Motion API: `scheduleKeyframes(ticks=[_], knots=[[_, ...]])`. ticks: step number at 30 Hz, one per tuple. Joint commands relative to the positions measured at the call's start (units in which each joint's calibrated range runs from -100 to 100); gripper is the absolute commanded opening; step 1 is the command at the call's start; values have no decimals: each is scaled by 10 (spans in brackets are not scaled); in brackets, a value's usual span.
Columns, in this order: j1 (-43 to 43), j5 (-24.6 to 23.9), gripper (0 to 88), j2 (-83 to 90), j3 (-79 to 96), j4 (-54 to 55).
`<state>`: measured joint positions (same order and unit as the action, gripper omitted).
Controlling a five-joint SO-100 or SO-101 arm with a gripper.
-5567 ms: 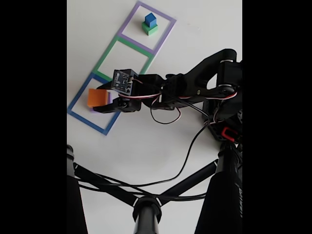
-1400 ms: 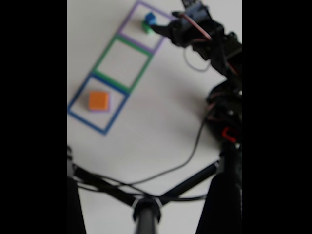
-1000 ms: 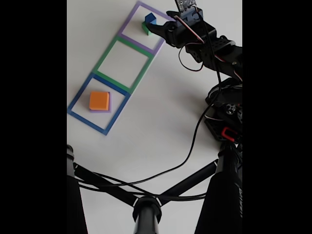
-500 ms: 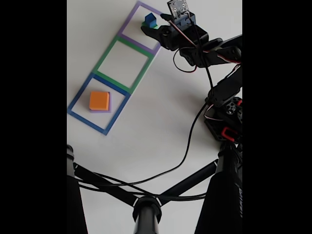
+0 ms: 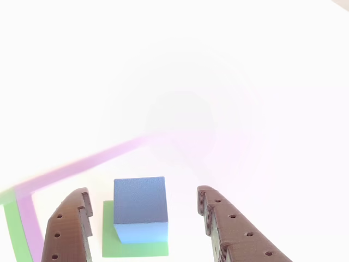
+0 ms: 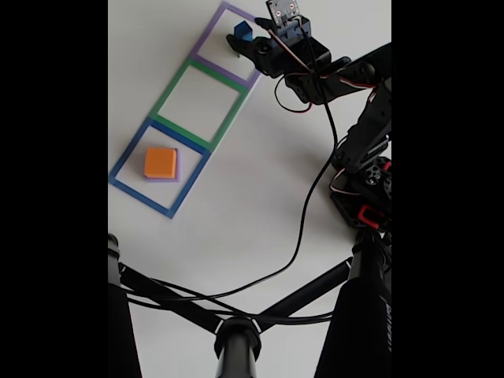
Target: Tower of hanoi
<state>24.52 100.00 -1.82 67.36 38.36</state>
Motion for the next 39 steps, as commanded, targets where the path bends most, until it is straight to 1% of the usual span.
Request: scheduleKeyframes(ticks=[1,7,27,39], knots=[[-15,0,167,6,-7,20],[-26,0,138,-2,-12,26],[-23,0,129,-7,-4,31],[-23,0,56,-7,5,37]])
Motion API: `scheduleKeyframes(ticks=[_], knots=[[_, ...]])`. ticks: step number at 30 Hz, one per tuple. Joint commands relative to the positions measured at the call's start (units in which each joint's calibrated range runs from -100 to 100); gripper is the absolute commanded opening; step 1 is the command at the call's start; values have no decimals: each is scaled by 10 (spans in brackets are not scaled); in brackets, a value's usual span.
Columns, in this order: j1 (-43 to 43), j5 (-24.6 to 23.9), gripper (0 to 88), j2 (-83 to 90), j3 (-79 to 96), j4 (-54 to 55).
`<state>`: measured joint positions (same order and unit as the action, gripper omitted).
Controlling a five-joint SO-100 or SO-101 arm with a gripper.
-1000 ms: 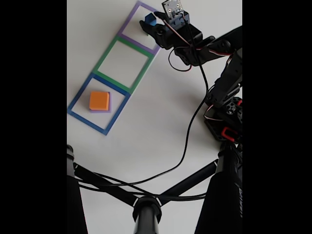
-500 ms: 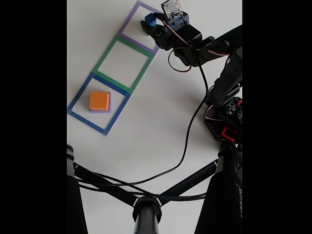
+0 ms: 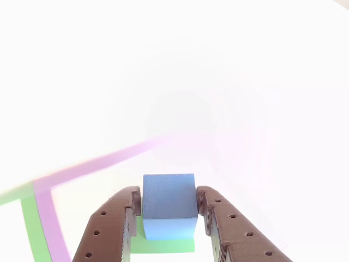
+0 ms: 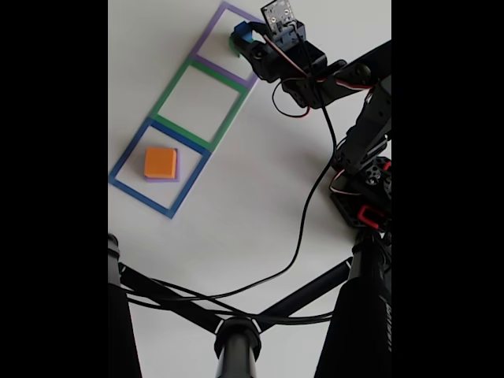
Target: Tower of hanoi
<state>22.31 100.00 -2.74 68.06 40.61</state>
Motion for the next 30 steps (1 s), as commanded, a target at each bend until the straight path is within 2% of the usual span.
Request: scheduleKeyframes(ticks=[1,13,16,21,25,30], knots=[[-1,0,51,2,-2,14],[-12,0,37,21,-3,9],[-20,0,35,68,-2,-38],[-39,0,32,210,-22,-217],[-54,0,32,330,-88,-430],[-84,0,32,422,-249,-715]])
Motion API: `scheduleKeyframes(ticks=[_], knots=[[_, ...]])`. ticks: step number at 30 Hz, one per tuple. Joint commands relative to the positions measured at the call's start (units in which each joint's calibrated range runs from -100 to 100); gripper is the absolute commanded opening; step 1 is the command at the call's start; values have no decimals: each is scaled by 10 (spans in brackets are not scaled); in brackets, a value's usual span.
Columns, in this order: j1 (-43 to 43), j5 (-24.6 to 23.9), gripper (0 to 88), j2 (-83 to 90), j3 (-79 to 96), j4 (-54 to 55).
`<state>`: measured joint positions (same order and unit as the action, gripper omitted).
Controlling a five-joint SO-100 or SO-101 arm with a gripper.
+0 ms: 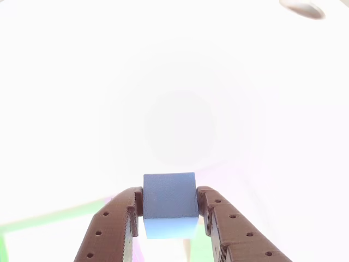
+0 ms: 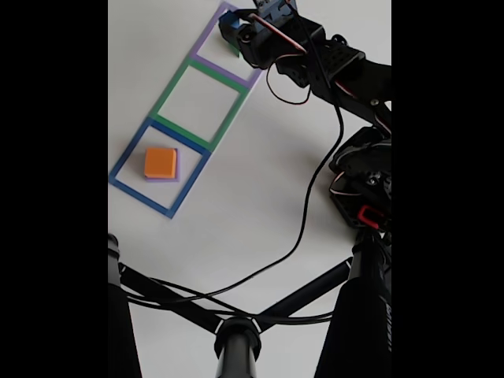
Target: Tower of hanoi
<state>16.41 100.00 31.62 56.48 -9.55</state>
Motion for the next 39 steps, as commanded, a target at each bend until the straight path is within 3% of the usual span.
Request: scheduleKeyframes(ticks=[1,3,9,19,29,35,39], knots=[[-32,0,32,84,-171,-262],[-47,0,32,87,-259,-356],[-95,-73,32,68,-488,-572],[-174,-85,31,45,-663,-717],[-218,-57,33,49,-607,-697],[-210,0,35,107,-382,-546],[-190,0,36,138,-202,-389]])
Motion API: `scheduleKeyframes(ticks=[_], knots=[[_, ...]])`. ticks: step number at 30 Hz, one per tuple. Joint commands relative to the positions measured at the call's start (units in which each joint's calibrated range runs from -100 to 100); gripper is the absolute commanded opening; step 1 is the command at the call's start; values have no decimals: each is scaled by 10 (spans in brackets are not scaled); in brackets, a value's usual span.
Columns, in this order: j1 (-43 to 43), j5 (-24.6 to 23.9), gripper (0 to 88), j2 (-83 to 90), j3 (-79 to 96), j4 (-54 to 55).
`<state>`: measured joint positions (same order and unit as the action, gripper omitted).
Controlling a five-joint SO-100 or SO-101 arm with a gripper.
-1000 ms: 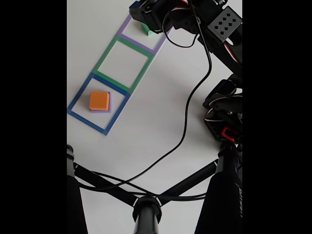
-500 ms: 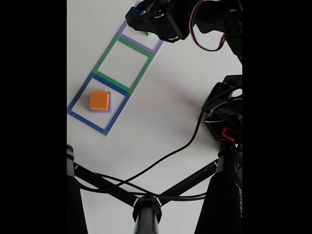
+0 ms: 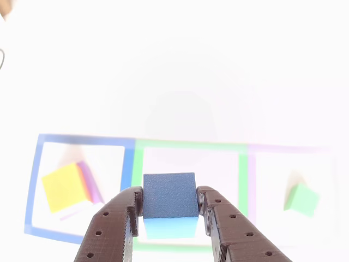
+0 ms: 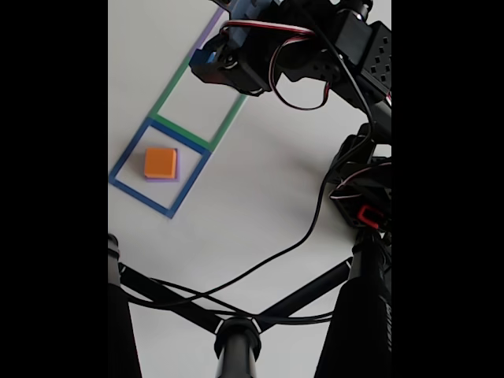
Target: Tower of hanoi
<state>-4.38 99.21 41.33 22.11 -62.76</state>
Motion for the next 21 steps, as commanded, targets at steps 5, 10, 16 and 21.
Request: scheduleKeyframes(ticks=[5,10,16,21], knots=[[36,8,37,32,335,376],[43,8,38,-20,462,591],[41,8,38,-123,552,828],[40,8,38,-228,563,957]])
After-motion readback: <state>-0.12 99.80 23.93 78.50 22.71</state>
